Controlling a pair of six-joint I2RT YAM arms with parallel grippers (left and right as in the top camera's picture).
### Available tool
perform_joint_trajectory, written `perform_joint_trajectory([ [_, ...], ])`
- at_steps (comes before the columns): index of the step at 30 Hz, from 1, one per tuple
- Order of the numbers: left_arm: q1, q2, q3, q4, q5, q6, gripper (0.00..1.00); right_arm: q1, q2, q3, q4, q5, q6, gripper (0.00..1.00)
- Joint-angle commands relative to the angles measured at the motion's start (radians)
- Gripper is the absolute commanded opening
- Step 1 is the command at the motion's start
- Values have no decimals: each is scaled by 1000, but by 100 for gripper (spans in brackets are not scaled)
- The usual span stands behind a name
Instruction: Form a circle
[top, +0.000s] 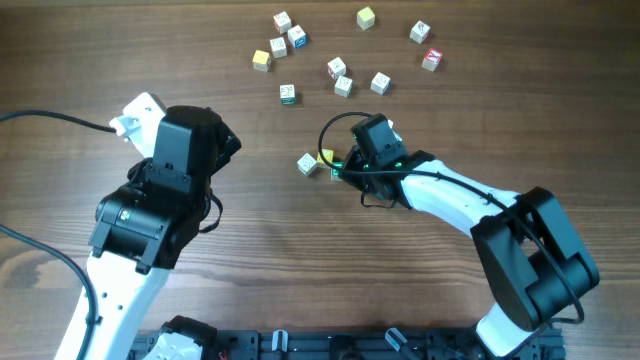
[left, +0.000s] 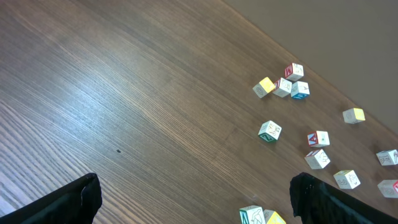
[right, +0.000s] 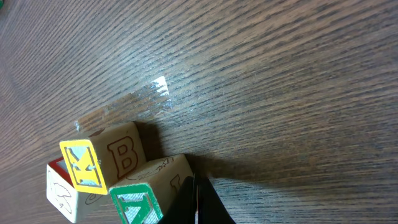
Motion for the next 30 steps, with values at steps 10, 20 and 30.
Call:
perform_joint_trajectory([
  [10, 8, 1, 11, 2, -17, 16, 100, 0, -7, -2, -1, -10, -11, 4],
  [20, 8, 1, 11, 2, -17, 16, 100, 0, -7, -2, 0, -10, -22, 4],
  [30, 8, 1, 11, 2, -17, 16, 100, 0, -7, -2, 2, -10, -26, 4],
])
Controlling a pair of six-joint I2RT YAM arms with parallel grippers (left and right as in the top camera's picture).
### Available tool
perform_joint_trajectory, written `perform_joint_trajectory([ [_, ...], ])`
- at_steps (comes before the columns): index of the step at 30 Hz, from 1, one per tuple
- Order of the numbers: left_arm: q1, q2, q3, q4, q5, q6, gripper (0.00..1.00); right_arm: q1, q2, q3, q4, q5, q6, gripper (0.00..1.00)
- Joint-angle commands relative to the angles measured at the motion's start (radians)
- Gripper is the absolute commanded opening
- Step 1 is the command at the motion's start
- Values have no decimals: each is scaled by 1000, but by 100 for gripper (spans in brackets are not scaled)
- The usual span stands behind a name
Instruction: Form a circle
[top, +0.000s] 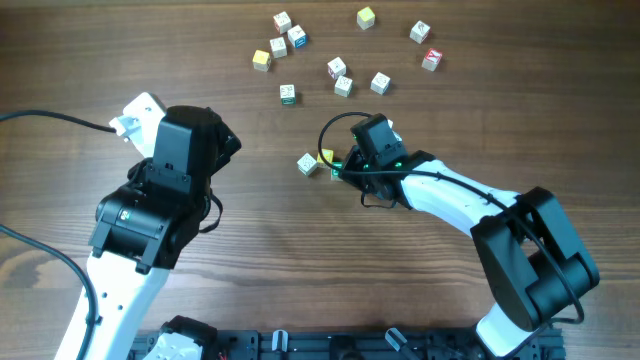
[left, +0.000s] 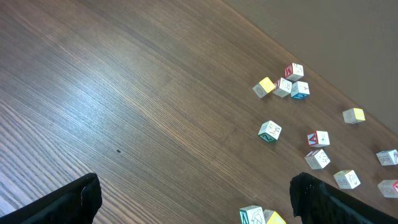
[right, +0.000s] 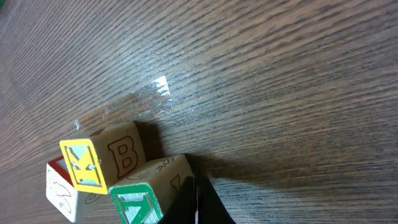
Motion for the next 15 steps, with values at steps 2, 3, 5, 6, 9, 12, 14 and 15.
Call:
perform_joint_trajectory([
  [2, 8, 1, 11, 2, -17, 16, 100, 0, -7, -2, 2, -10, -19, 4],
  [3, 8, 1, 11, 2, -17, 16, 100, 0, -7, -3, 2, -10, -19, 4],
  [5, 8, 1, 11, 2, -17, 16, 100, 0, -7, -2, 3, -14, -20, 4],
  [6, 8, 1, 11, 2, -17, 16, 100, -1, -7, -2, 6, -22, -22, 4],
  [9, 8, 1, 11, 2, -17, 16, 100, -1, -7, -2, 11, -29, -25, 4],
  [12, 8, 1, 11, 2, -17, 16, 100, -1, -7, -2, 14, -33, -34, 4],
  [14, 8, 1, 11, 2, -17, 16, 100, -1, -7, -2, 14, -33, -35, 4],
  [15, 8, 1, 11, 2, -17, 16, 100, -1, -7, -2, 14, -35, -41, 4],
])
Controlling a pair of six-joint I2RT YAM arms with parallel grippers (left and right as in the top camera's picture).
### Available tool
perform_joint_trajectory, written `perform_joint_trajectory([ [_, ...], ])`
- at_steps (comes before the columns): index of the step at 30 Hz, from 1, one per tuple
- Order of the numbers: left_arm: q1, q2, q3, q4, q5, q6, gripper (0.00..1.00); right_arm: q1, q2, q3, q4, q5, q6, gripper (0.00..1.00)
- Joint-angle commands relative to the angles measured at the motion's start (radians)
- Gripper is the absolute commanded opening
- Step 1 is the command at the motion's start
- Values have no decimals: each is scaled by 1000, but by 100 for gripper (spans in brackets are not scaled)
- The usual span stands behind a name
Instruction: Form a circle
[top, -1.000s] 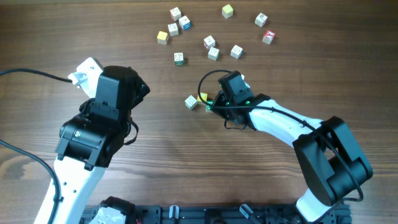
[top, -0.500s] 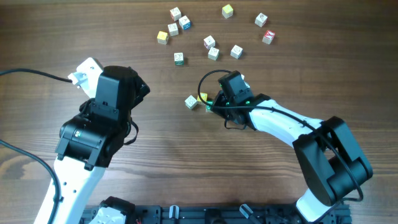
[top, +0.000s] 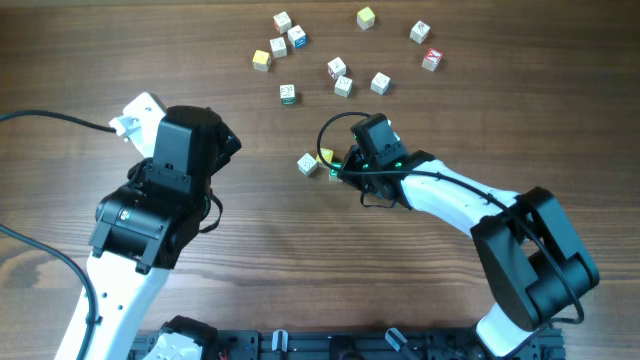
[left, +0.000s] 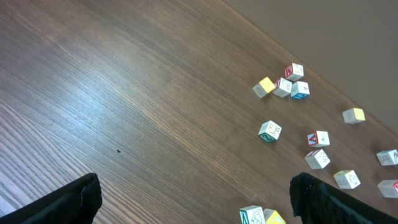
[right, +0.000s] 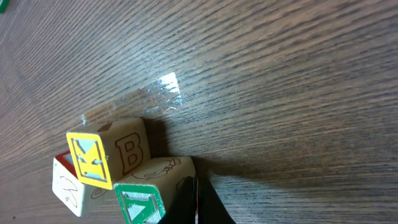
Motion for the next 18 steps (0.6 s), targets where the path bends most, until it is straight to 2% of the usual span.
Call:
perform_joint_trajectory([
  [1, 8, 1, 11, 2, -17, 16, 100, -1, -7, -2, 4, -15, -28, 4],
  [6, 8, 1, 11, 2, -17, 16, 100, -1, -12, -2, -2, 8, -29, 4],
  [10, 8, 1, 11, 2, -17, 16, 100, -8, -52, -2, -50, 111, -36, 4],
  [12, 8, 1, 11, 2, -17, 16, 100, -8, -80, -2, -42, 145, -93, 4],
  [16, 8, 1, 11, 2, -17, 16, 100, -8, -103, 55, -1, 139, -348, 11],
  [18, 8, 1, 11, 2, -17, 16, 100, -10, -103, 85, 14, 139, -369, 11],
])
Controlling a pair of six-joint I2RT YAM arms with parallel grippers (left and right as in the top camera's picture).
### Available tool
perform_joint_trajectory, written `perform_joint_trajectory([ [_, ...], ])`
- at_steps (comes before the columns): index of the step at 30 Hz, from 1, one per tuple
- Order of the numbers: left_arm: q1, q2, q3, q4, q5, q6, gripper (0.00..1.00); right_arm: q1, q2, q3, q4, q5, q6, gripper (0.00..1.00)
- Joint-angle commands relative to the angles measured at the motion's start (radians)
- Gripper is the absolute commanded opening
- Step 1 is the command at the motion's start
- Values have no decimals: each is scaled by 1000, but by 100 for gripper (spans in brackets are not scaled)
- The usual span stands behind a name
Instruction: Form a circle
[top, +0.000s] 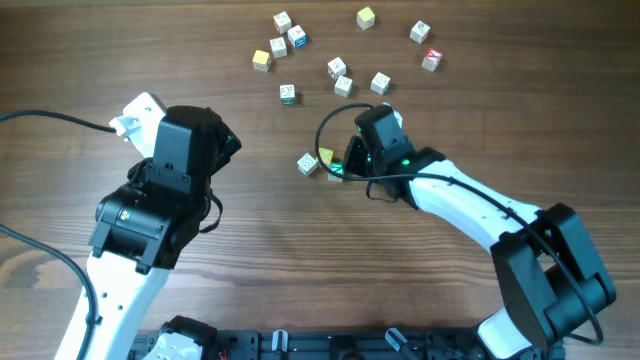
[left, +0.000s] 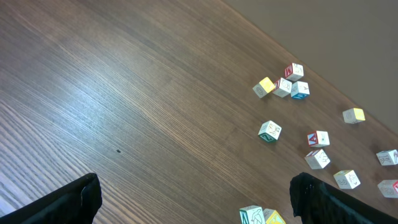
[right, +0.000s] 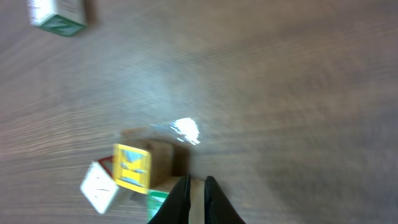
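Several small wooden picture blocks lie on the brown table (top: 480, 110). A loose scatter sits at the far edge, among them a yellow block (top: 261, 60) and a green-edged block (top: 288, 94). Three blocks huddle mid-table: a white one (top: 308, 163), a yellow-faced one (right: 132, 167) and a green-faced one (right: 159, 205). My right gripper (right: 198, 186) hangs just above the green-faced block, its fingers a narrow gap apart, holding nothing; that view is blurred. My left gripper (left: 196, 190) stands wide open over bare wood at the left, far from every block.
The left arm's black body (top: 165, 200) fills the left middle of the overhead view. The right arm (top: 470, 205) runs from the lower right up to the huddle. A black cable (top: 50, 118) trails in from the left edge.
My right gripper has risen and shifted a little toward the far edge, and its fingers now show a narrow gap. The three huddled blocks stay together. The left arm has not moved.
My right gripper stood low with shut fingers against the green-faced block, beside the yellow-faced and white ones, through all three earlier moments, creeping slightly. Now it is lifted above them, fingers slightly parted. The left arm stayed still and open throughout.
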Motion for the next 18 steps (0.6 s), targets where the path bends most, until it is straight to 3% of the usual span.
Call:
perform_joint_trajectory([
  [1, 8, 1, 11, 2, -17, 16, 100, -8, -21, 66, 21, 31, -131, 10],
  [7, 8, 1, 11, 2, -17, 16, 100, -62, 13, 141, 99, -21, -141, 10],
  [14, 8, 1, 11, 2, -17, 16, 100, -65, 139, 317, 42, -151, -184, 10],
  [18, 8, 1, 11, 2, -17, 16, 100, -56, 210, 329, 40, -176, -176, 10],
])
